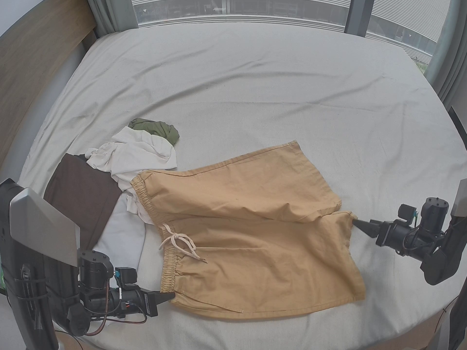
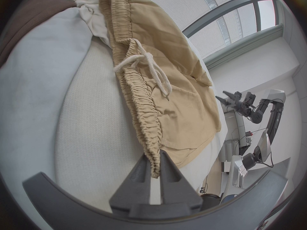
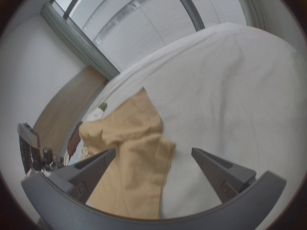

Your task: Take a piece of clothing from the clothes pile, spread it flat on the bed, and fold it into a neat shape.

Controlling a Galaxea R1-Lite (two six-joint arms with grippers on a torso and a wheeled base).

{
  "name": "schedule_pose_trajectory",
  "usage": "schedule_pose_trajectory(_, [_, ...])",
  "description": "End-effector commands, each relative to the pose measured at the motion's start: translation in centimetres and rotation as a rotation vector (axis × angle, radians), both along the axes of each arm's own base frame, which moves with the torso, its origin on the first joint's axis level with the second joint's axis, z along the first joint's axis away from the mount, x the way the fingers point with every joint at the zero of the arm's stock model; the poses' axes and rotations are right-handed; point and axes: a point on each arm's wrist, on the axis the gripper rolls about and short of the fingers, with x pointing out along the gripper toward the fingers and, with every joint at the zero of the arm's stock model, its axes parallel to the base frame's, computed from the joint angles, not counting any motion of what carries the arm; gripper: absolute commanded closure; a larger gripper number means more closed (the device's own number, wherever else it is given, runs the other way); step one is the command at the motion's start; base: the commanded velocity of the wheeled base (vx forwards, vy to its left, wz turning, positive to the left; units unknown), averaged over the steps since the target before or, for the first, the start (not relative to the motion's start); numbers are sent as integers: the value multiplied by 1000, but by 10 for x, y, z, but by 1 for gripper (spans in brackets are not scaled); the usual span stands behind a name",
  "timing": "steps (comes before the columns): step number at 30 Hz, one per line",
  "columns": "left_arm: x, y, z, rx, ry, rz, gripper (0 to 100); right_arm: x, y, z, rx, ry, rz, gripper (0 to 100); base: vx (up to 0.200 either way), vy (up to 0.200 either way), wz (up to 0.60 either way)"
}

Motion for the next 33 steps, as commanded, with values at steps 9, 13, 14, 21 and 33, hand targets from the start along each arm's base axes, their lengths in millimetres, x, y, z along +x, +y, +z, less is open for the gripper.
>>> schedule_pose_trajectory(9, [-4,19,6,11,12,82,100,-26,7,-17,-50,141,54,0,0,0,0])
schedule_pose_trajectory(13, [-4,18,4,13,19,80,100,-40,9,-21,-73,178,79,0,0,0,0])
schedule_pose_trajectory(14, [-4,18,4,14,22,78,100,-41,9,-22,-76,184,82,0,0,0,0])
schedule_pose_trajectory(21, [-3,16,5,15,-2,58,100,-66,20,-22,-87,239,142,0,0,0,0])
schedule_pose_trajectory(33, [-6,5,7,12,-13,10,100,-78,26,-34,-93,409,182,0,0,0,0])
